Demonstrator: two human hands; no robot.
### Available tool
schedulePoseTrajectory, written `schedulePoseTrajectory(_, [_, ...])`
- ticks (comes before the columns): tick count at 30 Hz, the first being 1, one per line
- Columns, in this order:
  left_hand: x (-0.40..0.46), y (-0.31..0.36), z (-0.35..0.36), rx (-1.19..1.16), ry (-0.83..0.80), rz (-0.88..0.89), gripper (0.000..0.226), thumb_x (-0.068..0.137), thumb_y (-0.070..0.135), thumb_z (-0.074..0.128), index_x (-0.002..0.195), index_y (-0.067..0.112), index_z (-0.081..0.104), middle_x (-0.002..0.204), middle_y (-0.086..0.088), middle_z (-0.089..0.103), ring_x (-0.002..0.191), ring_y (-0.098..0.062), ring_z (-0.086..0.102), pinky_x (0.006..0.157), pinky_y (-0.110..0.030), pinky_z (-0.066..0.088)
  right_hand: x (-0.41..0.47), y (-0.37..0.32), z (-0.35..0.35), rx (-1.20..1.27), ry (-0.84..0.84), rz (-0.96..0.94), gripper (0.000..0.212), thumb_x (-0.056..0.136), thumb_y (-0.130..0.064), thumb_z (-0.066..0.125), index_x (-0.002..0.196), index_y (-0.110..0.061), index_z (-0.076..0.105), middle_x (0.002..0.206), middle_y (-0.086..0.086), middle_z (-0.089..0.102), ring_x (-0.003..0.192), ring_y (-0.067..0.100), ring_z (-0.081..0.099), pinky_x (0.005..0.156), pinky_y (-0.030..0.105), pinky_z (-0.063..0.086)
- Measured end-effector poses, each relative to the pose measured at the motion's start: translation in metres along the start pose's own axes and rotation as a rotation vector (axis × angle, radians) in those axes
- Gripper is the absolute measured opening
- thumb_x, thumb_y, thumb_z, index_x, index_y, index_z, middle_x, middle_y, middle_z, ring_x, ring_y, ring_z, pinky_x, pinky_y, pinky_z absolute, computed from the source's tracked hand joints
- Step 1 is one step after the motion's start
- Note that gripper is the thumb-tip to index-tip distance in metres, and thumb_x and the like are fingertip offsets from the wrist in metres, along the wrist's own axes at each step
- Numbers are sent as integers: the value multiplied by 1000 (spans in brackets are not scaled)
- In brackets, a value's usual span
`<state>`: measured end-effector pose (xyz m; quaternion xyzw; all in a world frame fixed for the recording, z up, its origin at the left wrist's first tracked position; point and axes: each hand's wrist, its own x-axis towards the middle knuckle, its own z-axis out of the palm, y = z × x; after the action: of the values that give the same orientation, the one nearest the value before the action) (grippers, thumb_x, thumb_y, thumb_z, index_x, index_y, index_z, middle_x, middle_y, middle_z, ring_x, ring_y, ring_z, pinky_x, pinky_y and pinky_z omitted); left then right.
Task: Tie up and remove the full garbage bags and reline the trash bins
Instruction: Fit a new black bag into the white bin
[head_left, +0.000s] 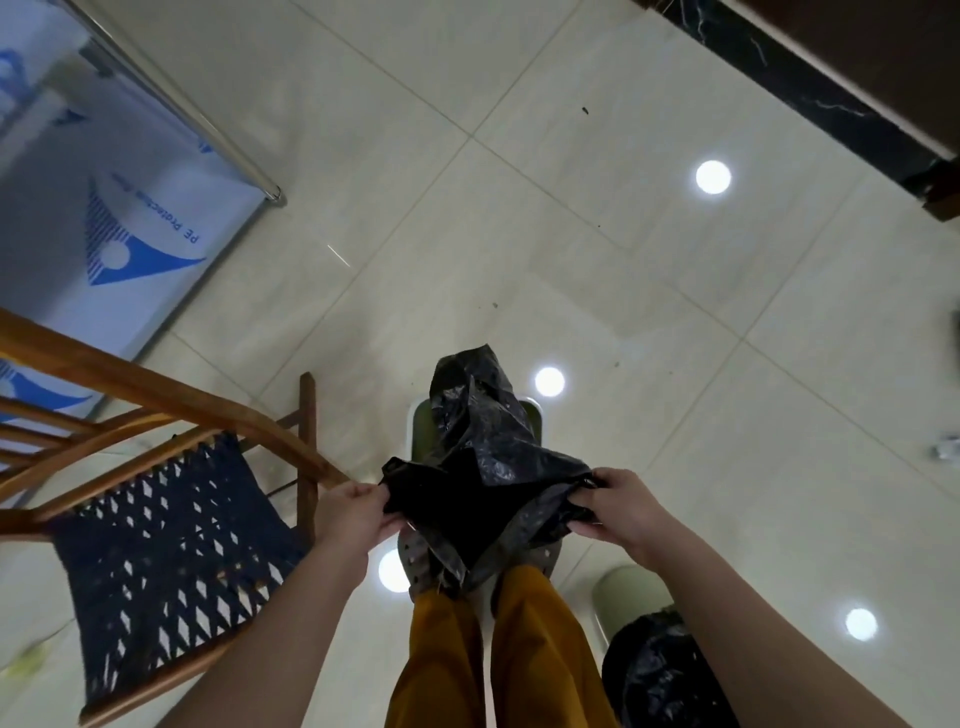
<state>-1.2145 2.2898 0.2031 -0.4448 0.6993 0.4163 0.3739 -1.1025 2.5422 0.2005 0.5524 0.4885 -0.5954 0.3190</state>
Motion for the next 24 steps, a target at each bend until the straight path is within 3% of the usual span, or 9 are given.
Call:
schedulePoseTrajectory(3, [7, 5, 6, 40, 26, -12, 1, 93, 0, 57, 93, 0, 57, 101, -19, 65, 79, -30, 70, 58, -33, 60, 8, -7, -1, -75, -35, 29, 18, 91, -5, 60, 109, -3, 62, 106, 15, 62, 85, 24, 65, 59, 25, 57])
schedulePoseTrajectory(10, [12, -8, 17, 28, -31, 38, 16, 94, 0, 56, 109, -1, 58, 111, -20, 63, 92, -30, 68, 72, -33, 58, 18, 7, 5, 26, -97, -46, 19, 89, 4, 60, 105, -5, 64, 113, 18, 65, 93, 22, 67, 66, 23, 57])
schedulePoseTrajectory(14, [8, -10, 11, 110, -125, 166, 48, 84, 0, 70, 124, 16, 50, 104, -13, 66, 91, -26, 67, 73, -31, 56, 15, 16, 1, -44, -98, -268, 60, 76, 17, 64, 120, -23, 57, 123, 17, 57, 102, 25, 62, 82, 38, 59])
schedulePoseTrajectory(16, [6, -10, 7, 187, -175, 259, 70, 82, 2, 73, 135, 34, 41, 92, -9, 67, 86, -19, 66, 63, -20, 46, 11, 16, -1, -132, -102, -472, 87, 76, 17, 68, 140, -34, 39, 130, 6, 52, 111, 21, 58, 90, 37, 55])
schedulePoseTrajectory(17, [6, -9, 6, 235, -193, 309, 72, 84, 4, 72, 138, 39, 40, 88, -10, 67, 84, -18, 65, 60, -16, 43, 10, 15, -2, -189, -102, -594, 91, 77, 14, 69, 147, -31, 30, 132, 4, 50, 114, 21, 57, 95, 34, 51])
schedulePoseTrajectory(18, [6, -8, 5, 289, -205, 359, 67, 86, 5, 70, 136, 40, 43, 86, -12, 67, 83, -18, 65, 58, -14, 42, 11, 13, -3, -273, -87, -711, 90, 78, 10, 71, 149, -25, 29, 133, 5, 50, 117, 21, 56, 100, 33, 47])
schedulePoseTrajectory(20, [6, -3, 5, 382, -209, 458, 43, 87, 4, 67, 120, 30, 61, 86, -8, 66, 84, -19, 64, 61, -15, 47, 13, 7, -3, -483, -15, -862, 73, 78, 5, 74, 138, -24, 46, 126, 7, 51, 116, 23, 53, 103, 34, 43])
schedulePoseTrajectory(22, [5, 2, 4, 446, -188, 548, 24, 86, 2, 68, 99, 23, 70, 89, 2, 66, 84, -10, 61, 70, -17, 51, 12, 0, -1, -601, 66, -858, 56, 74, 13, 69, 113, -27, 66, 116, 3, 52, 106, 23, 56, 93, 28, 48])
schedulePoseTrajectory(24, [4, 6, 4, 482, -136, 612, 13, 85, 7, 70, 94, 17, 69, 91, 5, 63, 80, -3, 56, 65, -11, 46, 11, -2, 0, -633, 110, -859, 47, 71, 22, 61, 93, -17, 75, 116, 2, 54, 101, 23, 59, 79, 18, 48])
